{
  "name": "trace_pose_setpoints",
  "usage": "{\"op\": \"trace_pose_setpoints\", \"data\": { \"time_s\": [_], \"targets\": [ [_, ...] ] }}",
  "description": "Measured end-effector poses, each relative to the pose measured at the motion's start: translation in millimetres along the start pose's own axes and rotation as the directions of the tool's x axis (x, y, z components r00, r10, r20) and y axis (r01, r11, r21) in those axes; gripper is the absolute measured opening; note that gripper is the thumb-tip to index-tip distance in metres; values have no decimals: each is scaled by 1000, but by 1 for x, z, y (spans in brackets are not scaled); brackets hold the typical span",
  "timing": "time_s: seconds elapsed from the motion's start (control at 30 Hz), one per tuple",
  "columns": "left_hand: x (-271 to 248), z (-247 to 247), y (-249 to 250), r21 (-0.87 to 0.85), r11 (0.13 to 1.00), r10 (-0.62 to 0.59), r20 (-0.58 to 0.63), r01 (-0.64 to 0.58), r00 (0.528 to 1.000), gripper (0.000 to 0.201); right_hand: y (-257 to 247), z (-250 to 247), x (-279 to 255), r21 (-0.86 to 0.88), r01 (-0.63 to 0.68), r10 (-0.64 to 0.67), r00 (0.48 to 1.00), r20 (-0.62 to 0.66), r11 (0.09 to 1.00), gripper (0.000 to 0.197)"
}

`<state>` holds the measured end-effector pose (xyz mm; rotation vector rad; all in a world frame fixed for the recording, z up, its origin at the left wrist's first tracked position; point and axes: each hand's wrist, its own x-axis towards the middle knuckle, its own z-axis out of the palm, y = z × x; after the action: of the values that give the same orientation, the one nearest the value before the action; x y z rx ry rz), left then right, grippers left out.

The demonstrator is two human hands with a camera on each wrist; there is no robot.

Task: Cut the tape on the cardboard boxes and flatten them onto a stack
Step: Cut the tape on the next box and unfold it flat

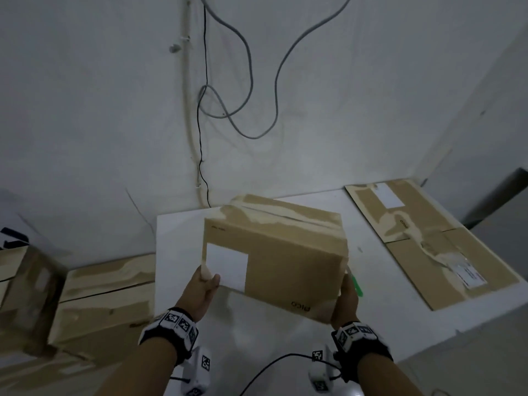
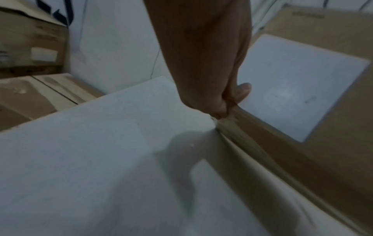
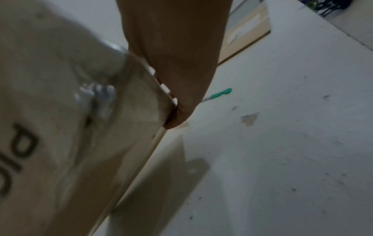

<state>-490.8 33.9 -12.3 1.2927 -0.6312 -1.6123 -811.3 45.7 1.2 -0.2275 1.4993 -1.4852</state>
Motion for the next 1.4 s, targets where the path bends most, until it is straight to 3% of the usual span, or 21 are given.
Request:
{"op": "trace_pose_setpoints", "data": {
  "time_s": [0.07, 0.13, 0.23, 0.3, 0.37, 0.43, 0.53, 0.6, 0.67, 0.7, 0.77, 0.87, 1.1, 1.17, 1.23, 1.3, 1.4],
  "targets": [
    [4, 4, -14, 125, 992, 4, -136, 13, 991, 46, 5, -8, 15, -28, -21, 21, 1000, 13, 999, 24],
    [5, 13, -26, 222, 975, 44, -247, 13, 968, 44, 8, -15, 27, -140, -29, 29, 1000, -4, 990, 23],
    [4, 34, -44, 72, 994, 102, -426, -79, 899, 31, 11, -27, 49, -301, -88, 108, 993, 51, 950, 31],
    [1, 49, -43, -108, 983, 68, -546, -150, 835, 37, 11, -41, 72, -465, 26, 17, 996, 89, 885, 28],
    [-1, 67, -32, -206, 953, 66, -570, -220, 819, 44, 4, -55, 98, -640, 200, -155, 980, 126, 742, 22],
    [-3, 84, -24, -83, 954, 172, -634, -287, 754, 49, -3, -68, 127, -779, 347, -245, 936, 253, 522, 23],
    [-1, 101, -23, 111, 946, 285, -735, -305, 616, 72, -5, -88, 169, -842, 522, -185, 848, 496, 134, 47],
    [-5, 117, -23, 227, 960, 280, -786, -164, 551, 94, -3, -96, 183, -830, 557, -137, 825, 548, 39, 35],
    [-8, 132, -27, 290, 952, 296, -790, -98, 537, 102, -4, -101, 186, -825, 559, -143, 826, 546, 83, 11],
    [-10, 138, -27, 323, 940, 328, -779, -107, 535, 104, -4, -104, 187, -828, 545, -149, 837, 527, 133, 10],
    [-13, 142, -26, 354, 930, 349, -773, -96, 529, 105, -6, -107, 186, -814, 528, -155, 849, 505, 241, 10],
    [-16, 139, -24, 358, 932, 327, -758, -58, 564, 104, -19, -104, 183, -812, 500, -137, 866, 482, 301, 26],
    [-12, 121, -8, 417, 909, 324, -687, -12, 650, 108, -95, -18, 167, -602, 659, -447, 751, 486, 451, 19],
    [-12, 119, -3, 453, 891, 314, -669, 34, 674, 110, -118, 15, 156, -532, 710, -466, 705, 535, 462, 17],
    [-12, 123, 2, 627, 763, 390, -644, 161, 658, 100, -138, 46, 133, -477, 769, -429, 635, 643, 425, 20],
    [-13, 130, 7, 817, 531, 546, -531, 222, 648, 82, -143, 75, 106, -438, 802, -379, 584, 718, 405, 29],
    [-4, 135, 8, 957, 251, 599, -270, 143, 754, 61, -126, 111, 73, -439, 816, -248, 545, 801, 376, 33]
  ]
}}
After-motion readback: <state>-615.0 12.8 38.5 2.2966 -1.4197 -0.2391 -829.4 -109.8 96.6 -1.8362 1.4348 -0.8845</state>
